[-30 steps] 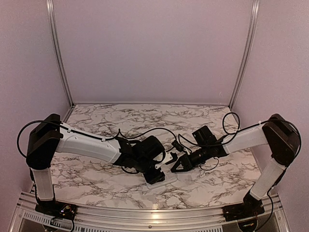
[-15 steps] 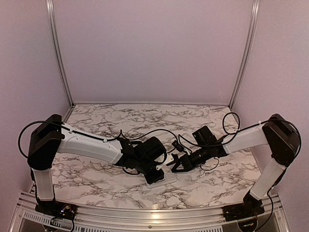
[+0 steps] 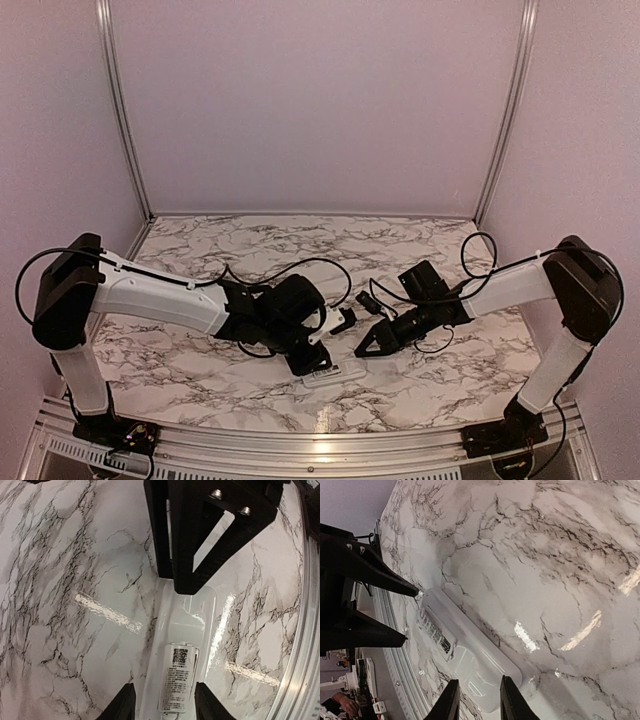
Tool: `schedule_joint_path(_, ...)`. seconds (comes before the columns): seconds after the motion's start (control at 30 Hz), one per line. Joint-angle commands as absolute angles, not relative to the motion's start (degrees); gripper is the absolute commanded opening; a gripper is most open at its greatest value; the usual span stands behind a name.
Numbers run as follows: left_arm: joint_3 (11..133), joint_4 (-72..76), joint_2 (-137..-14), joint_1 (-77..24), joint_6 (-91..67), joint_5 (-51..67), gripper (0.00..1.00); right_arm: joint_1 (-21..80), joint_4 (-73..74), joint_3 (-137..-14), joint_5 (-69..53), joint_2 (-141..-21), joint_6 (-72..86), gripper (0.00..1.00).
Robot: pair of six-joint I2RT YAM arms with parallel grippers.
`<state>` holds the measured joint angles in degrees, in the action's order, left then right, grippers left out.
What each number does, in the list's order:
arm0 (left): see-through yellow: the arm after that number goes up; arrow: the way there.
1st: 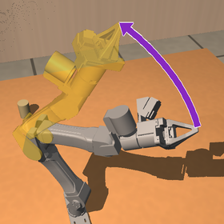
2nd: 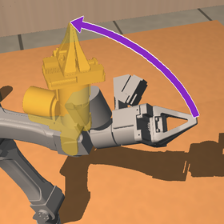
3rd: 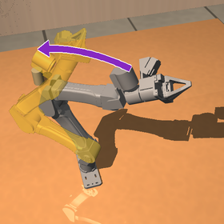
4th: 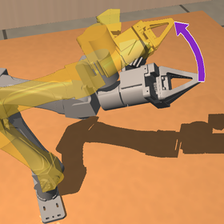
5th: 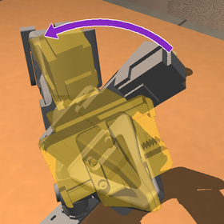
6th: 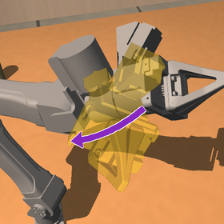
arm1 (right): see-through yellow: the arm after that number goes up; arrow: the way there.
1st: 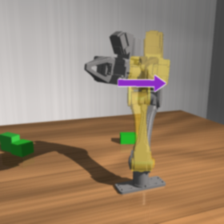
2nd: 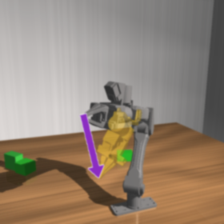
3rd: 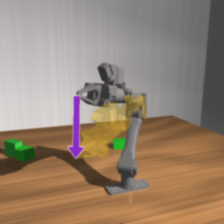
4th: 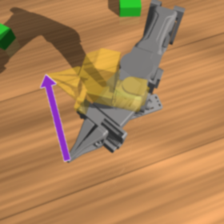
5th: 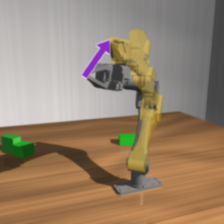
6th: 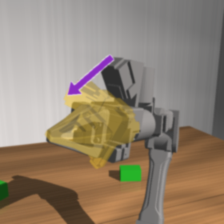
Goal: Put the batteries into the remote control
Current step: Move the battery cover to the center of the board.
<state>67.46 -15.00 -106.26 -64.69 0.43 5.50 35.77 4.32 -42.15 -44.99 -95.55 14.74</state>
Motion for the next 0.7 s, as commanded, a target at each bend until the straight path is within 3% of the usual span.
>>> schedule_joint_path(0.0,64.07,-10.46,-101.83,-62.0,-2.73,6.75,0.5,35.98,3.53,-43.11,-46.5,-93.56,14.06,0.29)
schedule_joint_path(0.13,63.48,-9.77,-102.31,-61.42,-1.69,9.4,0.61,37.48,5.28,-43.99,-44.33,-92.67,13.57,0.34)
schedule_joint_path(0.23,65.64,-12.04,-104.67,-62.83,1.48,7.93,0.63,36.99,4.87,-43.67,-44.6,-92.08,14.48,0.37)
schedule_joint_path(0.67,73.76,-16.2,-113.72,-63.81,3.73,8.19,0.51,32.61,3.41,-40.86,-45.92,-89.95,16.27,0.37)
